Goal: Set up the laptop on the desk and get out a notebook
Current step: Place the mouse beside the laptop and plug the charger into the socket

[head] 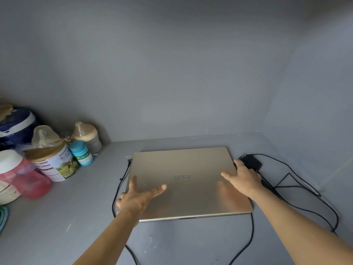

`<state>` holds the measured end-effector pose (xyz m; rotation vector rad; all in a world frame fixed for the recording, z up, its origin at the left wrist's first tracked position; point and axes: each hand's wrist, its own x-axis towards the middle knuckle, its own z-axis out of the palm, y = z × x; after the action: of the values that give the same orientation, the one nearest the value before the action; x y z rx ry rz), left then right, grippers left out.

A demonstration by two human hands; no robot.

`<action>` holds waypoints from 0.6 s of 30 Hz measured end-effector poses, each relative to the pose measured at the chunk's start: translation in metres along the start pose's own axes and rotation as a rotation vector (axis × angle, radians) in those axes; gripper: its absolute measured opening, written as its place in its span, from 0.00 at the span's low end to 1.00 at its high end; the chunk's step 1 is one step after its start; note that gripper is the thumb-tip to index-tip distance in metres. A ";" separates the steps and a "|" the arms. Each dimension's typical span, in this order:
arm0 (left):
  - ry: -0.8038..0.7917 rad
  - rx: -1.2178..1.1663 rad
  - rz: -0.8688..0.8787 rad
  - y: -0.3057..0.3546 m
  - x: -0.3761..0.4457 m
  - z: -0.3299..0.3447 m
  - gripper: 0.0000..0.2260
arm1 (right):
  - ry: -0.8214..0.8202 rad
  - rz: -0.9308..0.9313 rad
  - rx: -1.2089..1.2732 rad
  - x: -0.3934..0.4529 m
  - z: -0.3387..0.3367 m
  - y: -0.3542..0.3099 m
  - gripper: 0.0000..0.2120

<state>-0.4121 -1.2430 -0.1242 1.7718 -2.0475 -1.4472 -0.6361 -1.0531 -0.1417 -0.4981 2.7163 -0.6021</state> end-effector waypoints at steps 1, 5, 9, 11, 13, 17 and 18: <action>-0.005 -0.003 0.002 0.001 -0.001 0.001 0.51 | -0.001 0.002 0.011 0.000 0.000 0.001 0.34; -0.025 0.013 0.006 0.001 -0.005 0.006 0.51 | 0.003 0.008 0.057 -0.002 -0.002 0.006 0.35; -0.024 -0.028 0.012 0.002 -0.006 0.006 0.53 | -0.007 0.008 0.087 0.000 -0.004 0.014 0.36; -0.031 -0.043 0.020 0.000 -0.006 0.005 0.53 | -0.004 -0.002 0.077 0.001 -0.006 0.018 0.34; -0.034 -0.044 0.027 -0.002 -0.005 0.005 0.51 | 0.049 -0.018 0.068 0.005 -0.008 0.022 0.30; 0.018 -0.121 0.048 -0.006 -0.005 0.008 0.47 | 0.275 -0.019 0.074 0.023 -0.021 0.035 0.19; 0.032 -0.131 0.056 -0.007 -0.005 0.009 0.46 | 0.316 -0.008 0.060 0.027 -0.026 0.038 0.18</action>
<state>-0.4110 -1.2327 -0.1312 1.6636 -1.9228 -1.4906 -0.6801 -1.0230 -0.1429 -0.4305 2.9803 -0.8241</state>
